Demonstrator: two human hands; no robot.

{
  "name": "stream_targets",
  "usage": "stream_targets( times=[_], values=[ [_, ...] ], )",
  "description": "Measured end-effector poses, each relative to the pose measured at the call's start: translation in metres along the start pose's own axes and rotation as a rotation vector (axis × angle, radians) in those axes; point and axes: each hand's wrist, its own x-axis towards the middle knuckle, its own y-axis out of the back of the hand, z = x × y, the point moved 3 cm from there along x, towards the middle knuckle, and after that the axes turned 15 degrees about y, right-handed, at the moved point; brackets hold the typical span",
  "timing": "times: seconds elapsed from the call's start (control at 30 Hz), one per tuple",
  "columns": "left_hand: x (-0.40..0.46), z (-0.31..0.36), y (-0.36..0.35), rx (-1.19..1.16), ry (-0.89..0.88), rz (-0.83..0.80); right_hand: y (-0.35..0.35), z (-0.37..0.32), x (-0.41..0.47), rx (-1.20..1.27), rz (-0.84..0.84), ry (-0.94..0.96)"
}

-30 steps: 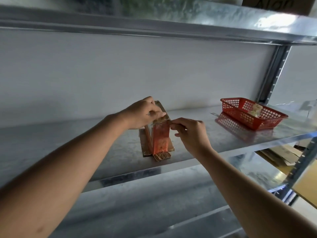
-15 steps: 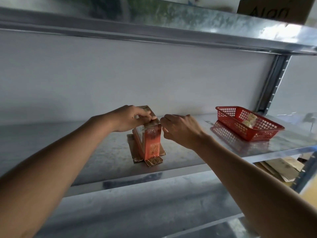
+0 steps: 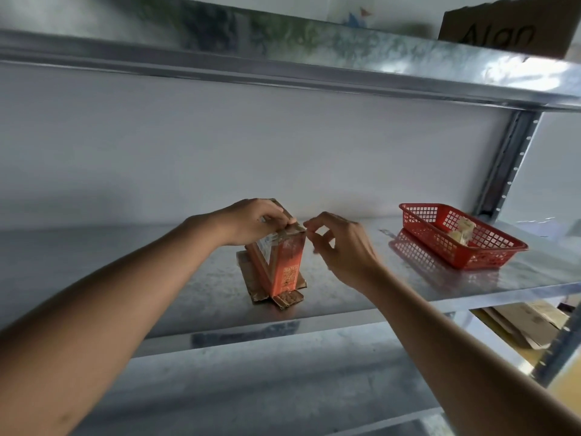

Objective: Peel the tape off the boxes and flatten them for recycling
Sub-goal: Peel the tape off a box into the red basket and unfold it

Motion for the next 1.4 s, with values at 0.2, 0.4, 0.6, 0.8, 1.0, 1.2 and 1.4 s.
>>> stream_targets(
  times=[0.2,0.4,0.6,0.8,1.0,1.2,1.4],
  values=[
    [-0.001,0.001,0.003,0.023,0.041,-0.023,0.001,-0.015,0.001,0.131,0.067,-0.063],
    [0.0,0.009,0.0,0.164,0.004,0.011,0.005,-0.034,0.004,0.277,0.145,-0.086],
    [0.005,0.007,-0.005,0.108,0.053,0.088,0.007,-0.046,0.005,0.534,0.271,-0.147],
    [-0.003,0.024,0.003,0.278,0.044,0.006,0.023,-0.019,-0.007,0.67,0.546,-0.544],
    [-0.01,0.022,0.006,0.302,0.035,0.113,0.01,-0.007,-0.019,0.45,0.41,-0.598],
    [-0.014,0.023,0.01,0.304,0.004,0.155,0.003,-0.022,-0.005,0.149,0.193,-0.402],
    [-0.012,0.023,0.007,0.264,-0.033,0.169,0.007,-0.036,0.0,-0.121,0.059,-0.09]
  ],
)
